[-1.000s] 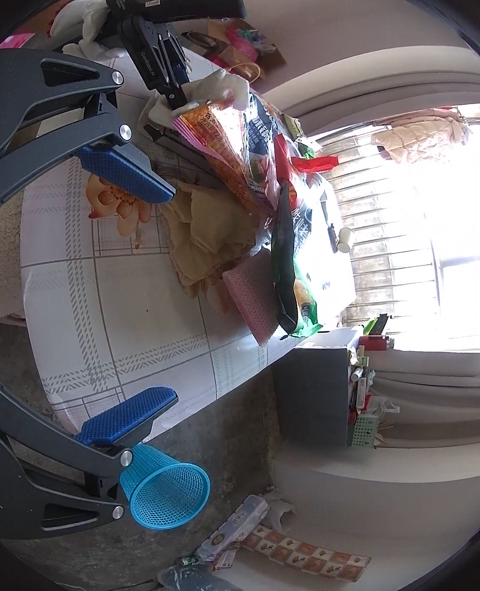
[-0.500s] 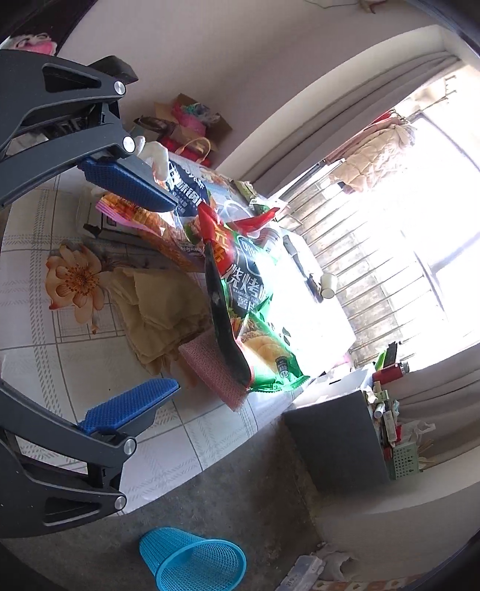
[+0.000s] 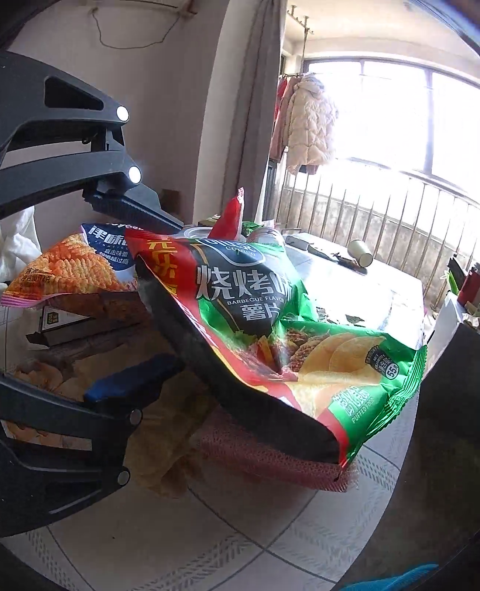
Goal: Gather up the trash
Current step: 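Grasp the white glove with the left tool while the right tool grasps the green snack bag, then carry glove and green bag to the blue wastebasket and release both, then return both tools to the table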
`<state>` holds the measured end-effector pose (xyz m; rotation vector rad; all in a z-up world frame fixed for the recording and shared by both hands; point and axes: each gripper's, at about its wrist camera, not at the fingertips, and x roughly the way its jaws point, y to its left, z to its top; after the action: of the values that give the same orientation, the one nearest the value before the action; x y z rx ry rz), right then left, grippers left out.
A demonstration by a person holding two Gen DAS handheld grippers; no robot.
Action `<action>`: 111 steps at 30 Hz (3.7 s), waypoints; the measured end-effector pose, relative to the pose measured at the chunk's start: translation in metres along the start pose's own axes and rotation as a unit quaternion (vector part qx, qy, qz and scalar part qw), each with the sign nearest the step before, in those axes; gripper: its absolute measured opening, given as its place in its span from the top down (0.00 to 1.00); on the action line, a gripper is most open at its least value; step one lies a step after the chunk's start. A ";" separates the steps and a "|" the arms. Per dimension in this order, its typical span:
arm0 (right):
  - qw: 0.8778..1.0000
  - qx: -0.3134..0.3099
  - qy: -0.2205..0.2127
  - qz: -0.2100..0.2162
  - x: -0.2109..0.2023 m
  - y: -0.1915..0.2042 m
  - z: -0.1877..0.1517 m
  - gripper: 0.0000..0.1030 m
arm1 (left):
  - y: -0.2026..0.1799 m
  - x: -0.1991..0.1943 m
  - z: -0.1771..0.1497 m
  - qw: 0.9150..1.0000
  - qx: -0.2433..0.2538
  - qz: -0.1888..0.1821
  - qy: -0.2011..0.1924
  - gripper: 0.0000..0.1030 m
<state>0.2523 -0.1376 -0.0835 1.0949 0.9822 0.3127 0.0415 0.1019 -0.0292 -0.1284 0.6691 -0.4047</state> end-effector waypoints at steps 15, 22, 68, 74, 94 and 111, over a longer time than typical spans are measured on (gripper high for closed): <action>0.996 0.013 -0.020 0.090 -0.010 0.001 0.013 0.96 | 0.018 -0.026 0.009 0.999 -0.033 0.008 -0.025 0.85; 0.988 -0.010 -0.055 0.146 -0.065 -0.004 0.019 0.96 | -0.012 -0.041 0.040 0.999 -0.001 -0.004 -0.050 0.85; 0.894 0.307 -0.303 -0.118 -0.290 -0.449 0.169 0.53 | -0.459 0.538 0.100 0.911 0.128 -0.145 0.364 0.29; 0.894 0.311 -0.304 -0.106 -0.289 -0.465 0.127 0.53 | -0.408 0.502 0.124 0.926 0.124 -0.149 0.324 0.29; 0.972 0.021 -0.197 -0.128 -0.280 -0.256 0.031 0.48 | -0.186 0.139 0.097 0.979 0.087 -0.129 0.135 0.29; 0.966 -0.238 -0.024 -0.101 -0.102 -0.038 -0.001 0.35 | 0.039 -0.013 0.040 0.976 -0.208 -0.058 0.035 0.28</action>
<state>0.1849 -0.2209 -0.0635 0.5586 0.9065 0.3320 0.0695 0.1426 0.0001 -0.5547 0.8114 -0.3784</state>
